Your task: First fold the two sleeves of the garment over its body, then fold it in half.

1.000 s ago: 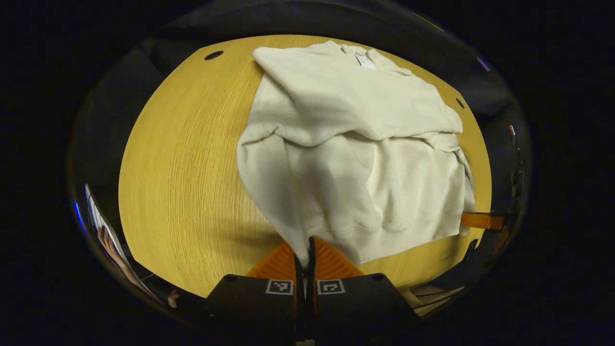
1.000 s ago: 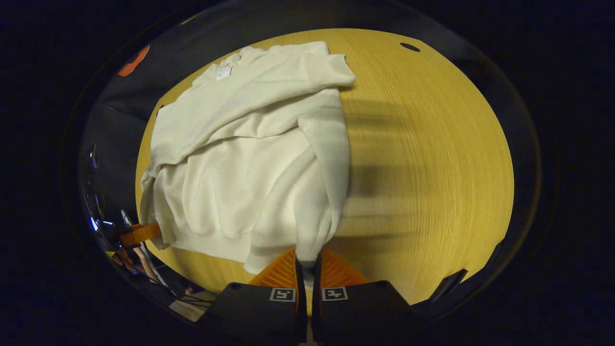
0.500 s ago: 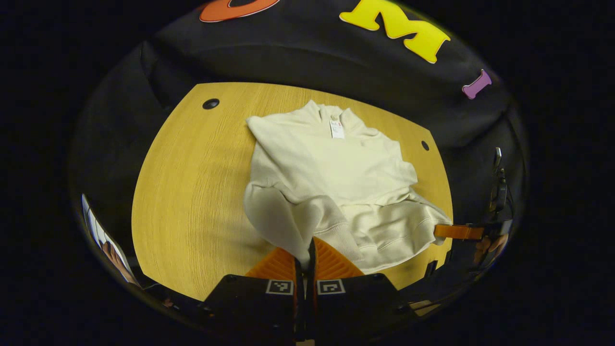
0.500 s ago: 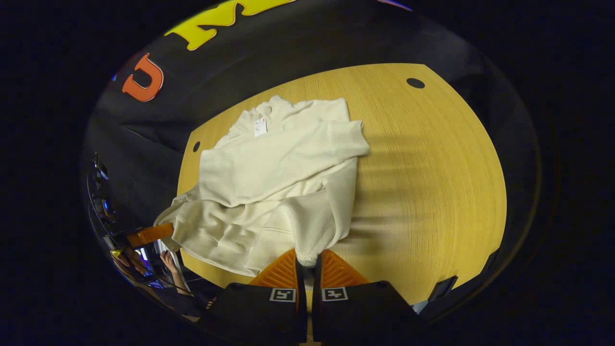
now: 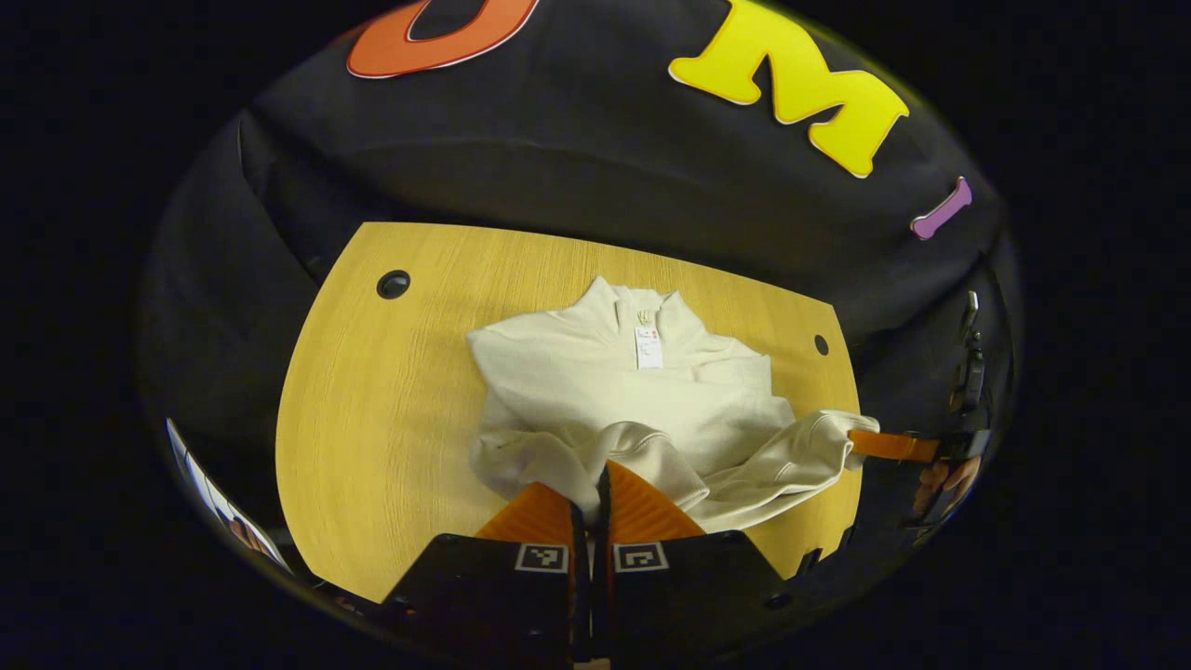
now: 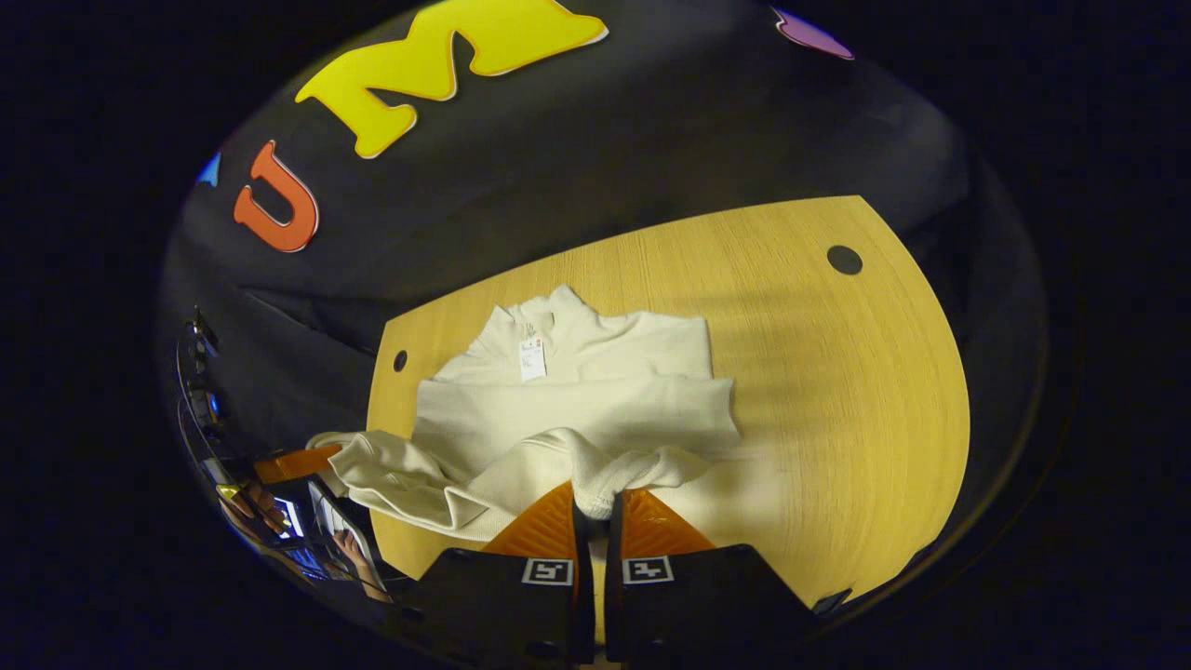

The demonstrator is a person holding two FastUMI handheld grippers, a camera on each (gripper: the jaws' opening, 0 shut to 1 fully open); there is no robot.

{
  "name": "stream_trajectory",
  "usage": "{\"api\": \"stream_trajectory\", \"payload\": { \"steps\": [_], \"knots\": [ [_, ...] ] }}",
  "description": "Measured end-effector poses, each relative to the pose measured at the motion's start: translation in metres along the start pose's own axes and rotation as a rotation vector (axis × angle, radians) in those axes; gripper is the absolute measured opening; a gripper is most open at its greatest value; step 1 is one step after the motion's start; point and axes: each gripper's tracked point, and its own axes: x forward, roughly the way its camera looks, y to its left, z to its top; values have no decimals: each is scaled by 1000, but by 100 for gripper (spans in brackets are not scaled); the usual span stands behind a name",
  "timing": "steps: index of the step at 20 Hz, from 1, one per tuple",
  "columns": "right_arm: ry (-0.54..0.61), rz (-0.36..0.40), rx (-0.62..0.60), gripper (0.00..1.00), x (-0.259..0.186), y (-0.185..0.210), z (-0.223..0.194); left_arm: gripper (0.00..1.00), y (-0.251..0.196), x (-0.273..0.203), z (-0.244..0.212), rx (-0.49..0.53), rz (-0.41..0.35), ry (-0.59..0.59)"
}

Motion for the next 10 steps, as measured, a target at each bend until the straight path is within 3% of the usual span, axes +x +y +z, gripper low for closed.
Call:
{"api": "stream_trajectory", "payload": {
  "steps": [6, 10],
  "knots": [
    [-64, 11, 63, 5, 77, -15, 57, 4, 87, 35, 16, -29, 44, 34],
    [-108, -7, 99, 4, 123, -25, 81, 4, 115, 44, 20, -11, 66, 66]
  ]
}}
